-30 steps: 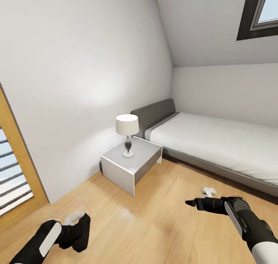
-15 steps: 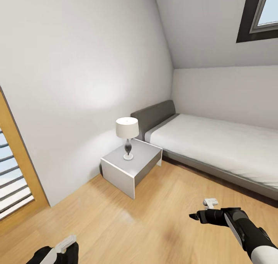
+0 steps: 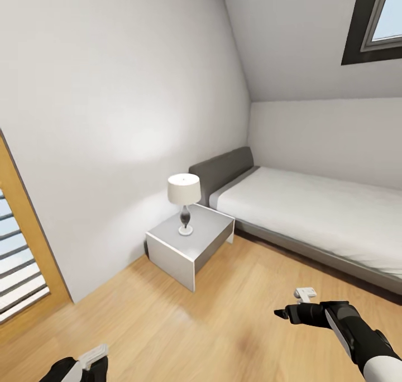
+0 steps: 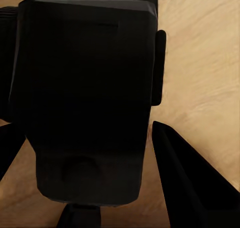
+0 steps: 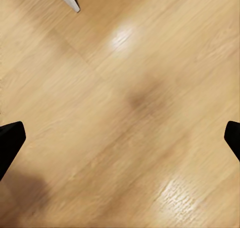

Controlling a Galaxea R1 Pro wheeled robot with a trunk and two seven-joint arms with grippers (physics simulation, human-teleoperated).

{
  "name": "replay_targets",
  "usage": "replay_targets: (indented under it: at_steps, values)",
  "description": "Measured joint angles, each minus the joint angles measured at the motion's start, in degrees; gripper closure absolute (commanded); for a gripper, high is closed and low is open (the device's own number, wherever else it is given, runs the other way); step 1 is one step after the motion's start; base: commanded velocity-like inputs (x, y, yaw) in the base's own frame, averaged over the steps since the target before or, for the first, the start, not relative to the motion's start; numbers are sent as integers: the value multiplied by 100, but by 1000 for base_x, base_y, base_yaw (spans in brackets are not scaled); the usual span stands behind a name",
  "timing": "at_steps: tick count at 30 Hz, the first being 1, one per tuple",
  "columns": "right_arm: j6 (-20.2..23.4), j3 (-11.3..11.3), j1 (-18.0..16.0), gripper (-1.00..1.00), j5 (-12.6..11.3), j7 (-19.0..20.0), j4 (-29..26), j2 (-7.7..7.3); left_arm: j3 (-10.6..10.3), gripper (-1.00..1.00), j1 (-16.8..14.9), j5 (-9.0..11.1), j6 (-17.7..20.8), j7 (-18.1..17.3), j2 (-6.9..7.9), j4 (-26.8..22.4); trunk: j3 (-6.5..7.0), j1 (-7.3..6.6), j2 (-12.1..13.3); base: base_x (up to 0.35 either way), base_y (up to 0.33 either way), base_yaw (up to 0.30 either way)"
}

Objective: Attach the digital camera to the camera tripod in the bedroom.

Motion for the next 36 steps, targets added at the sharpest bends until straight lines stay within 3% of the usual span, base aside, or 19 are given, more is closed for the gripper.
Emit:
replay_targets:
  at_steps: [7, 15, 21, 36]
  values:
    - [-3, 2, 0, -100, -3, -8, 2, 4, 3, 100, 0, -241, -74, 586, -55, 1, 126, -154, 281, 0, 0, 0]
    - [-12, 11, 0, -100, -21, -39, 8, 14, 2, 100, 0, -537, -483, 703, -84, 138, 269, -330, 602, 0, 0, 0]
    - [-97, 12, 0, -100, -32, -66, 18, 16, -7, 100, 0, -830, -1110, 721, -84, 630, 377, -461, 842, 0, 0, 0]
    - [-217, 16, 0, -100, -34, -95, 299, 20, 20, 100, 0, -837, -1281, 724, -90, 893, 646, -791, 1444, 0, 0, 0]
